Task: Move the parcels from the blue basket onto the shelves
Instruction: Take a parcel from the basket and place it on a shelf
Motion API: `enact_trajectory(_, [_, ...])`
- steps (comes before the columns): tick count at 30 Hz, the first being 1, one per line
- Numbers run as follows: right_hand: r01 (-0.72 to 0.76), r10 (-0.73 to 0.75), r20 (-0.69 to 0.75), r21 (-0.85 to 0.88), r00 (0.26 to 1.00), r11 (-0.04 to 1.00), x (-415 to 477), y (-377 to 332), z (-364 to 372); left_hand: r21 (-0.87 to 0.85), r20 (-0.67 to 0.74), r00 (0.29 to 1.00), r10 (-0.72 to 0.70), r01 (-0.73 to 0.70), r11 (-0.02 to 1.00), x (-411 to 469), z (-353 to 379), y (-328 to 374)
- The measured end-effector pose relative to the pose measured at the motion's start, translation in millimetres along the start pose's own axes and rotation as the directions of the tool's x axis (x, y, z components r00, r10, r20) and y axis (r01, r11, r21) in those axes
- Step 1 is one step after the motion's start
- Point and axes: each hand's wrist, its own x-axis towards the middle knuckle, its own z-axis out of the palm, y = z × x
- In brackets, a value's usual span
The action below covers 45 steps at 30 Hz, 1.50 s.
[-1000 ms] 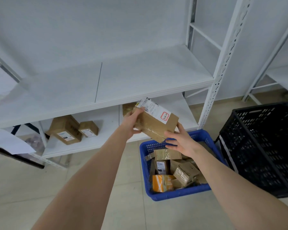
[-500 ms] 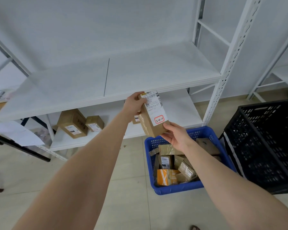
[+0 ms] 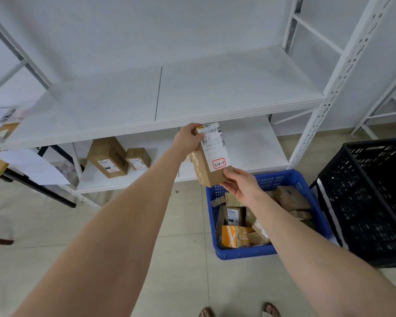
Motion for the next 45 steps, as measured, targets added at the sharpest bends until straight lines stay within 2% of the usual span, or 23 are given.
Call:
enact_trajectory(15, [-0.019,0.017,-0.069,-0.032,0.997,0.999,35,69,86,0.074,0.020,1.000,-0.005,0.004,0.997,26,-74,-88])
enact_trajectory(22, [-0.092,0.086,-0.133,-0.039,0.987,0.995,74,105,114,0.108,-0.007,0.999,-0.033,0.034,0.994,46,-88,-148])
enact_trajectory(31, [-0.170,0.166,-0.189,-0.006,0.968,0.985,195,155,138,0.100,-0.028,0.990,-0.136,0.139,0.985,131,-93,-234])
enact_trajectory(39, [-0.232,0.230,-0.248,0.020,0.941,0.972,298,194,172,0.204,-0.019,0.979,-0.201,0.201,0.958,210,-106,-299])
enact_trajectory(45, [-0.219,0.229,-0.260,0.068,0.938,0.973,366,220,191,0.264,-0.008,0.994,-0.111,0.110,0.958,267,-112,-337])
